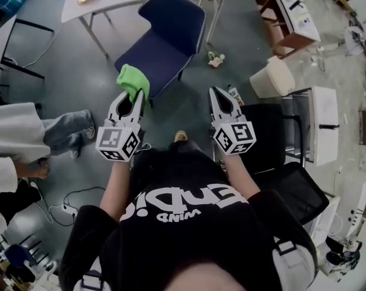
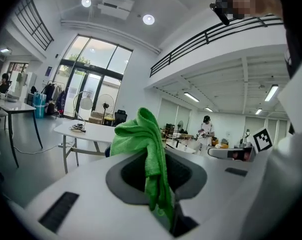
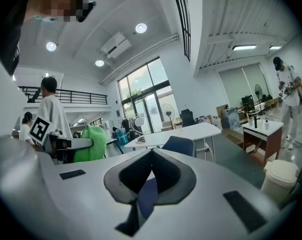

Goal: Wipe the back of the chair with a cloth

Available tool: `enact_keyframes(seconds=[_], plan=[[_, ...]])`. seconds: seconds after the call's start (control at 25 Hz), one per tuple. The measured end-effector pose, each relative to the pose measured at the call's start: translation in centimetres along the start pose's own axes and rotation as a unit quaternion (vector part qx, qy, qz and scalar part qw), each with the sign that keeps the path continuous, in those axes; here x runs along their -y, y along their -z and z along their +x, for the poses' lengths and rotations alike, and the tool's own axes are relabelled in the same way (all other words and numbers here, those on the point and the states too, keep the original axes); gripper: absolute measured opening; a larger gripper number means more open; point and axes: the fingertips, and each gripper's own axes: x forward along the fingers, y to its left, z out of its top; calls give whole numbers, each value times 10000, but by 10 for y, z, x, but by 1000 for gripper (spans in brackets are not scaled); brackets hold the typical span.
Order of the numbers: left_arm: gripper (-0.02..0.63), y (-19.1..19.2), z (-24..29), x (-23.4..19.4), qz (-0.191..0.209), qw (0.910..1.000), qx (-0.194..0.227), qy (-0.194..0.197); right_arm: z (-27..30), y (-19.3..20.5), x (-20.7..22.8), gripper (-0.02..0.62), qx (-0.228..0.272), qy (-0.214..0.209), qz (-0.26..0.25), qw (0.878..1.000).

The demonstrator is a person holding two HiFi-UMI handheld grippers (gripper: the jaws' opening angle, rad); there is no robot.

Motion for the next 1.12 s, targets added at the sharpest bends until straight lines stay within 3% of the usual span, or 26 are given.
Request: enact_keyframes(seconds=[0.4, 1.12], plan=[[61, -23, 56, -47, -33, 10000, -48, -26, 70, -14, 15, -9, -107, -38, 73, 9999], [61, -80, 174, -144, 159, 9981, -45, 593, 201, -66, 43, -6, 242, 528, 67, 9983]])
